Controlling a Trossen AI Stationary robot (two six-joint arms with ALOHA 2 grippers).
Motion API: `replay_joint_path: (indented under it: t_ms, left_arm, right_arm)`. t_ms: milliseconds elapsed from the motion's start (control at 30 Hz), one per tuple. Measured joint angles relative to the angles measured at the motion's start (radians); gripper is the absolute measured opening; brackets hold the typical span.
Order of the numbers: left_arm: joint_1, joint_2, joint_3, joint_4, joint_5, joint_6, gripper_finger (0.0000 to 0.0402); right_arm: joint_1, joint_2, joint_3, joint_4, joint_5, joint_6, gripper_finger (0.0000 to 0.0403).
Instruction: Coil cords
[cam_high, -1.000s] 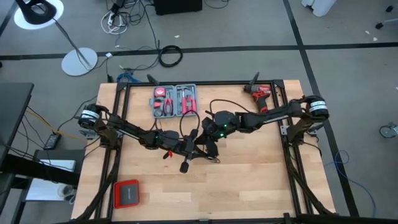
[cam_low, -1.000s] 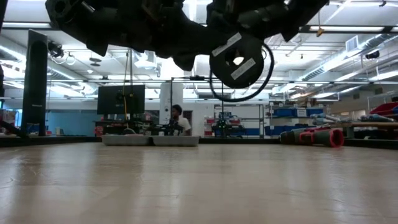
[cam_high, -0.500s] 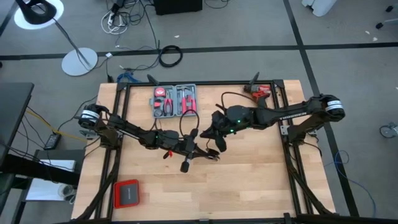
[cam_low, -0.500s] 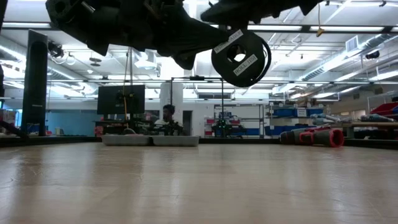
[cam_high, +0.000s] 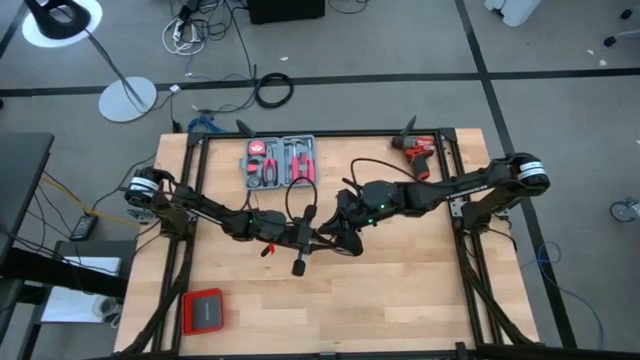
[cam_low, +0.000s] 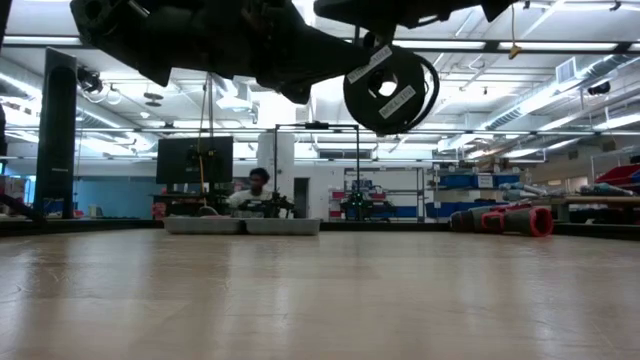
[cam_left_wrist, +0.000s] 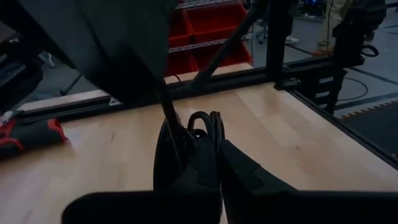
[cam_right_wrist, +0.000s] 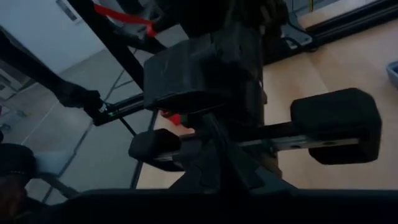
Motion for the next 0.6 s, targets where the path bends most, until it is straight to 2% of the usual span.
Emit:
replay_joint_path:
  t_ms: [300,600]
  left_arm:
    - [-0.001,0.000,0.000,-0.007,-0.011,0.019,0.0001]
    - [-0.001,0.000,0.001,-0.008,-0.010,0.017,0.0001]
  right_arm:
    - [0.032,-0.043,0.000,-0.056,0.019,0.009,0.0000]
    - [0.116,-0.225,0.000,-0.272,0.188,-0.009,0.0000]
